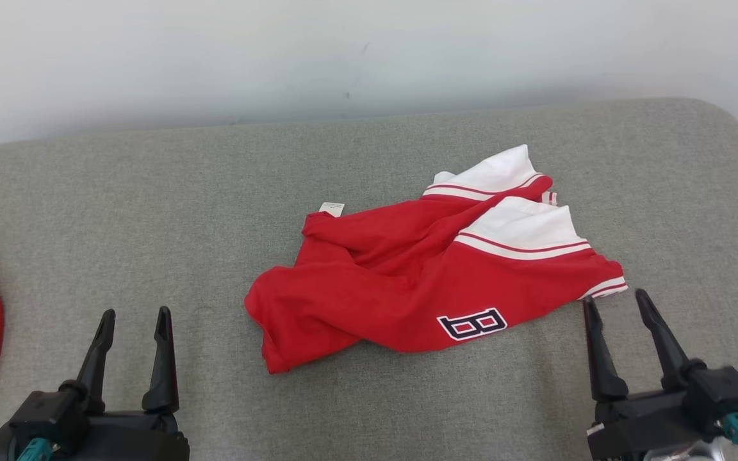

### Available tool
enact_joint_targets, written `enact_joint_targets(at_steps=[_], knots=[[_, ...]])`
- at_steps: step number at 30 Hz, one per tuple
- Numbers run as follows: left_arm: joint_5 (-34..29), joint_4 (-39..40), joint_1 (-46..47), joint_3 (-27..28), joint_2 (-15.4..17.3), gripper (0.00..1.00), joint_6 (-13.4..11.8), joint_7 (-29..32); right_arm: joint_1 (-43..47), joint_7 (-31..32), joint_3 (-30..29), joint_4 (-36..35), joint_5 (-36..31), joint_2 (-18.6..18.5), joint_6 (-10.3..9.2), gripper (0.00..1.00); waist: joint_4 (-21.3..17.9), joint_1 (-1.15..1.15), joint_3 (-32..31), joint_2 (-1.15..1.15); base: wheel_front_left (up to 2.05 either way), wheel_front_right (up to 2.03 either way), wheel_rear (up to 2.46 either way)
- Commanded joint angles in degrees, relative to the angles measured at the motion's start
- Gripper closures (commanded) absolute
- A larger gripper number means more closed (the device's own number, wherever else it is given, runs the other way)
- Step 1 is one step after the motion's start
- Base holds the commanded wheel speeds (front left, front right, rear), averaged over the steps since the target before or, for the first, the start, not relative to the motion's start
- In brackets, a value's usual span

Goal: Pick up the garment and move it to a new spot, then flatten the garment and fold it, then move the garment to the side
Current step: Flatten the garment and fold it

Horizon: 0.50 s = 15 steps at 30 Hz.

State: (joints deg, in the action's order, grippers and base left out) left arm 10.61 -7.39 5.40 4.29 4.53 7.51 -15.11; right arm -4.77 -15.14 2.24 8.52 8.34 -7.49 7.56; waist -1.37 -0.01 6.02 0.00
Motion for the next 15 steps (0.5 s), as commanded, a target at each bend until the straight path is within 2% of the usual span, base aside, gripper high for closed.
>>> enact_joint_targets(at_steps=[1, 8, 15], knots=[[-0.24, -0.19, -0.22, 0.12, 0.33, 0.0, -0.06, -0.06, 0.81, 0.0, -0.63, -0.63, -0.18, 0.55, -0.15, 0.0, -0.06, 0.01, 0.06, 0.0, 0.0, 0.0, 0.0], [-0.64, -1.26, 0.24, 0.02, 0.98, 0.0, -0.06, -0.07, 1.97, 0.0, -0.95, -1.3, -0.94, 2.05, -0.15, 0.0, -1.09, 0.01, 0.54, 0.0, 0.0, 0.0, 0.0], [1.01, -4.87, 6.87, -2.43, 3.82, 0.0, -0.06, -0.06, 0.37, 0.0, -0.43, -0.71, -1.21, 2.76, -0.15, 0.0, -2.7, 0.01, 2.4, 0.0, 0.0, 0.0, 0.0]])
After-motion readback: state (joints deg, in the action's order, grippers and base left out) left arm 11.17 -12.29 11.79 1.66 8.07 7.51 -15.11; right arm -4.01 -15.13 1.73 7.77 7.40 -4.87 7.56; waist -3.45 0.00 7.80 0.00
